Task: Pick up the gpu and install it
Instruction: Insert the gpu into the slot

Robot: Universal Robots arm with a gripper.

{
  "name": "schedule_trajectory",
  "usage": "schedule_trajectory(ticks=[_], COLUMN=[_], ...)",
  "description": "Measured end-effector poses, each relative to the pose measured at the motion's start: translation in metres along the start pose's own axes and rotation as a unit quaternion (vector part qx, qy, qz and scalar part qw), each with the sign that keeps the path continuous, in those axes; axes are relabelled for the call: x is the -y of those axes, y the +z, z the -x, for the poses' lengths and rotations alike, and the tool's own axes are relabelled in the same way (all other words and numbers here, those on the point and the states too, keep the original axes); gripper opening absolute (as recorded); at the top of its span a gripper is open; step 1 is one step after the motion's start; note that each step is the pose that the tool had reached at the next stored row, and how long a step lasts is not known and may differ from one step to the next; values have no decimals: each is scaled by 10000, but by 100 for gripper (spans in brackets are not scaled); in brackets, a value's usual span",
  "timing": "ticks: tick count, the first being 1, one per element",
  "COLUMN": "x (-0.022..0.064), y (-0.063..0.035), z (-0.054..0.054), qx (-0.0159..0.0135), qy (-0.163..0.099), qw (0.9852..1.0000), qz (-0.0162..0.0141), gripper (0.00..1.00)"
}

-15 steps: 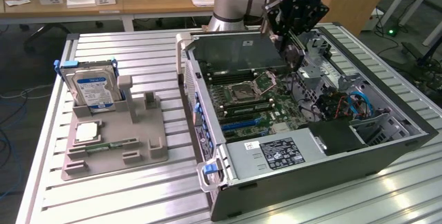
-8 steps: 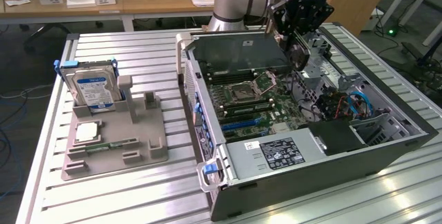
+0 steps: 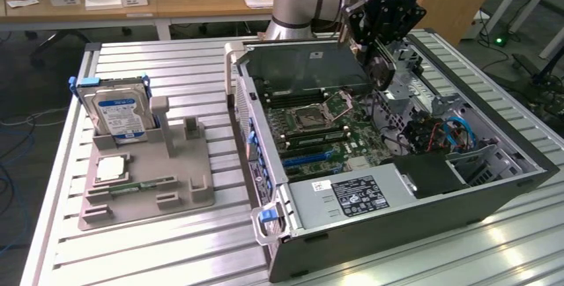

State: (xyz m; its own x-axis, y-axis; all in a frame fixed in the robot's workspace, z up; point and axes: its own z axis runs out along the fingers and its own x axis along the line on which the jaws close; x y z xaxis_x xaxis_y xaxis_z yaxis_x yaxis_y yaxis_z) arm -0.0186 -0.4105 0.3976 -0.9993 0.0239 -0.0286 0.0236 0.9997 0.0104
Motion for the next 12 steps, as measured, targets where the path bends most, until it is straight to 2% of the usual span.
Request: schedule_trajectory(ticks=[6, 9, 12], x=[0, 0, 0], y=[0, 0, 0], z=[0, 0, 0], qx=[0, -3, -6], qy=[-72, -316, -582], qw=[10000, 9995, 9983], qz=[2, 9, 17], gripper=[28, 28, 28])
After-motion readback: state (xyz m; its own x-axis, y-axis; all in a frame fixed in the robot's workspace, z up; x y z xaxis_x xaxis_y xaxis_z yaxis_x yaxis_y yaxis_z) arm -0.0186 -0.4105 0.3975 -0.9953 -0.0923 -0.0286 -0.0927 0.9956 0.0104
